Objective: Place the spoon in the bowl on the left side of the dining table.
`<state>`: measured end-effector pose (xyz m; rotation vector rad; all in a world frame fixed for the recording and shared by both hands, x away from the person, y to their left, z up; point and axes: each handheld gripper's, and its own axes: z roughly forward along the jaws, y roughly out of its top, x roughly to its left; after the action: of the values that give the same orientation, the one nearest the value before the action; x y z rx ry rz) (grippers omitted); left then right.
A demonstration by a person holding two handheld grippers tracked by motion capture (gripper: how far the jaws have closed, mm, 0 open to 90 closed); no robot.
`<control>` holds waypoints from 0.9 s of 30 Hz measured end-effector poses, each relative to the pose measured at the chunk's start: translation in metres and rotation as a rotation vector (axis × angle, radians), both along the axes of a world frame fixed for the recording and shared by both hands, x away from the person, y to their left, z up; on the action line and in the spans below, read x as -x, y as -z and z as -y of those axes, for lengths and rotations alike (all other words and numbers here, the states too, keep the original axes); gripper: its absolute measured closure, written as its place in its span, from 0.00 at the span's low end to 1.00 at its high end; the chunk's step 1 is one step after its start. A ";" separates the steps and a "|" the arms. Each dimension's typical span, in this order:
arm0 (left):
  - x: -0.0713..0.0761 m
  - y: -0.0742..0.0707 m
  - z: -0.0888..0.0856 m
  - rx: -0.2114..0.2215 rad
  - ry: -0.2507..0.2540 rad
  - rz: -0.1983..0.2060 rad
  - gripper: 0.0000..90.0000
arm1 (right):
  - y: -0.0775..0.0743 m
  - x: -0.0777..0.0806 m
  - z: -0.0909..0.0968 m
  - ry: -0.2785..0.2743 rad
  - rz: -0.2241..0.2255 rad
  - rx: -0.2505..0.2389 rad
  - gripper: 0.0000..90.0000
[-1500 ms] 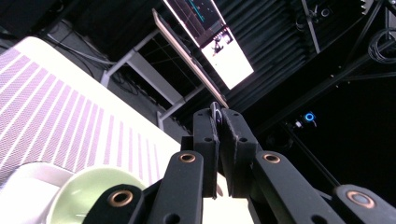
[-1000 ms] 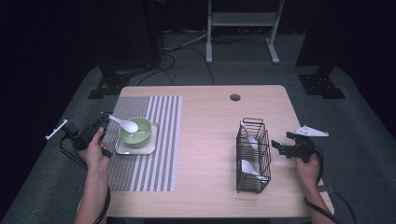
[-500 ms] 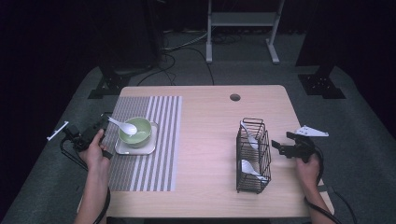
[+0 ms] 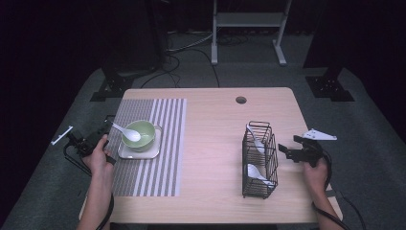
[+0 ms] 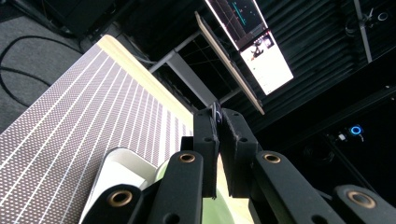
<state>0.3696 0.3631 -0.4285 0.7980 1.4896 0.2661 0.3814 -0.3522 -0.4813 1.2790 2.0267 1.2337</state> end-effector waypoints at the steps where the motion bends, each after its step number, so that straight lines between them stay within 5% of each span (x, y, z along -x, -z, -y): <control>1: 0.000 0.001 0.000 0.001 0.001 -0.003 0.94 | 0.000 0.000 0.000 0.000 0.000 0.000 0.16; 27: -0.003 0.014 0.001 -0.037 -0.005 -0.057 0.93 | 0.000 0.000 0.000 -0.001 0.000 0.000 0.16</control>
<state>0.3728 0.3621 -0.4423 0.8377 1.5435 0.2770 0.3813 -0.3523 -0.4813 1.2779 2.0276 1.2345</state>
